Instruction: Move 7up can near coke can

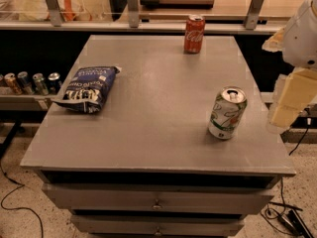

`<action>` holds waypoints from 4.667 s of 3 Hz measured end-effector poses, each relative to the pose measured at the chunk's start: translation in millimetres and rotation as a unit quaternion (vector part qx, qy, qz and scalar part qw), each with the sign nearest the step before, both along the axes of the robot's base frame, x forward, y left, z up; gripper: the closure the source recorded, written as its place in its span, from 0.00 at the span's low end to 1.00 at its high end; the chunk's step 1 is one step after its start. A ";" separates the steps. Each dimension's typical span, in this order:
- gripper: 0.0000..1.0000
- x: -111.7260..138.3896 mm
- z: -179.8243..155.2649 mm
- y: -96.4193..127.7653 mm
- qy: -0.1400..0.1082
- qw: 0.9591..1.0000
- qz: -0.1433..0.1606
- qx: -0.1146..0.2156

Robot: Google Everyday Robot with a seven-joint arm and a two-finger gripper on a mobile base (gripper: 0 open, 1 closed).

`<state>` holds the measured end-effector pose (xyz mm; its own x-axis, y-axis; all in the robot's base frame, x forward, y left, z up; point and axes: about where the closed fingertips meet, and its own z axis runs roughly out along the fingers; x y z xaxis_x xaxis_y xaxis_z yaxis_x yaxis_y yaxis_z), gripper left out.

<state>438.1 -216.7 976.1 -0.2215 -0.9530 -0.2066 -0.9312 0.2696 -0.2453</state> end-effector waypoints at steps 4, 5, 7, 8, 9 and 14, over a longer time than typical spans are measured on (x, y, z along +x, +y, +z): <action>0.00 -3.8 -19.9 4.3 -0.014 0.991 0.011 0.135; 0.00 -1.5 -39.6 10.9 -0.030 0.980 0.012 0.194; 0.00 21.6 -70.9 20.2 -0.057 0.949 -0.004 0.311; 0.00 31.9 -76.5 24.6 -0.060 0.932 -0.005 0.357; 0.00 36.8 -83.5 30.9 -0.053 0.917 0.009 0.395; 0.41 44.8 -107.2 40.8 -0.027 0.891 0.050 0.451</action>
Offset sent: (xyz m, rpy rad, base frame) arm -0.0010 -0.0035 -0.0060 0.1846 0.0122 0.0183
